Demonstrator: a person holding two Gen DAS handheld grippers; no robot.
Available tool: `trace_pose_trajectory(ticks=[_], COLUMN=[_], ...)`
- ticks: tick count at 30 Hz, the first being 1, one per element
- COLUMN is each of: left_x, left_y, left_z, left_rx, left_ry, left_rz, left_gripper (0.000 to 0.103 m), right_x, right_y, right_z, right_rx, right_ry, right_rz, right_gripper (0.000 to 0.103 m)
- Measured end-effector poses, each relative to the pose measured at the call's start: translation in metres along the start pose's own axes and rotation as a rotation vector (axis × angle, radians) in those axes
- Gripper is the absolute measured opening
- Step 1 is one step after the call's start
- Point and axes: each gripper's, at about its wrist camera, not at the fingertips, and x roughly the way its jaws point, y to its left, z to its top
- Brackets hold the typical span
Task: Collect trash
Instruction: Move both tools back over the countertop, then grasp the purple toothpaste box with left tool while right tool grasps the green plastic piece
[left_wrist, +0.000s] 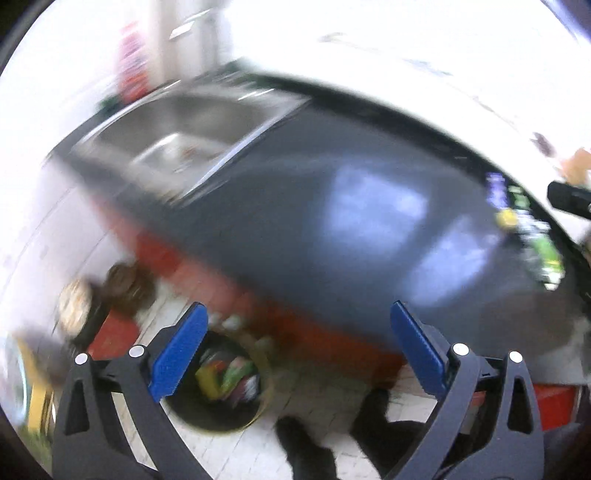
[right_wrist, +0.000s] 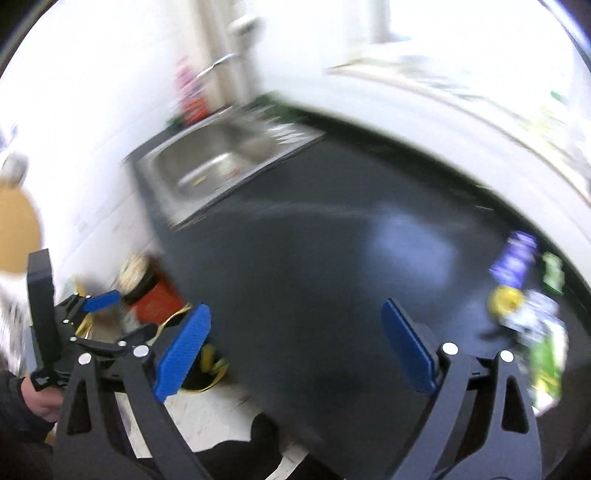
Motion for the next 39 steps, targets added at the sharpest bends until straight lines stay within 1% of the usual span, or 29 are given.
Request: trace_pose_trajectory(ticks=[2,3,6,7,9,10,12,14,17,18,21,27,31,33,36,39], left_x=[0.003,0.004,0.007,0.010,0.014,0.016,0.021,0.029,0.035,0.039,0.049,0.069,0.086,0.095,0.117,0.152], left_y=[-0.048,-0.066,-0.135,-0.157,-0.190,-0.210,-0.235,-0.263,-0.291,-0.298,-0.315,-0.337,-0.351,-0.357,-0.373,-0.393], left_z=[0.029,0.038,0.066,0.071,0.076,0.077,0.075,0.074,0.072,0.073,0.078,0.087,0.099,0.106,0.120,0.138], left_rx=[0.087,0.117,0.223,0.248,0.280,0.293,0.317,0.362,0.405,0.411,0.405,0.404,0.397,0.396,0.411,0.436], left_ry=[-0.017,-0.024,-0.047,-0.046,-0.045,-0.038,-0.021,-0.002,0.015,0.021,0.037,0.048,0.058,0.054,0.051,0.054], left_rz=[-0.075,-0.094,-0.159,-0.175,-0.193,-0.219,-0.253,-0.258,-0.265,-0.272,-0.286,-0.252,-0.237,-0.248,-0.241,-0.225], left_gripper=[0.096,0.096,0.096,0.096,0.096,0.096,0.096,0.096,0.096,0.096,0.096,0.096,0.096,0.096,0.096,0.096], right_x=[-0.027,-0.039,-0.069,-0.075,-0.090,-0.096,-0.102,-0.107,-0.110,-0.109,-0.105,-0.089,-0.071,-0.059,-0.038,-0.007], right_y=[-0.052,-0.076,-0.141,-0.155,-0.190,-0.207,-0.227,-0.243,-0.266,-0.268,-0.282,-0.310,-0.328,-0.336,-0.353,-0.371], right_z=[-0.005,-0.009,-0.026,-0.032,-0.047,-0.053,-0.067,-0.077,-0.088,-0.089,-0.090,-0.076,-0.063,-0.056,-0.042,-0.026], right_rx=[0.078,0.116,0.225,0.248,0.303,0.327,0.348,0.370,0.402,0.404,0.407,0.388,0.366,0.361,0.353,0.332], right_ry=[-0.043,-0.055,-0.076,-0.079,-0.089,-0.092,-0.094,-0.090,-0.092,-0.090,-0.084,-0.064,-0.040,-0.025,0.000,0.030], right_rz=[-0.076,-0.115,-0.210,-0.231,-0.274,-0.290,-0.312,-0.328,-0.324,-0.322,-0.310,-0.282,-0.256,-0.247,-0.236,-0.239], right_gripper=[0.090,0.090,0.090,0.090,0.090,0.090,0.090,0.090,0.090,0.090,0.090,0.090,0.090,0.090,0.090,0.090])
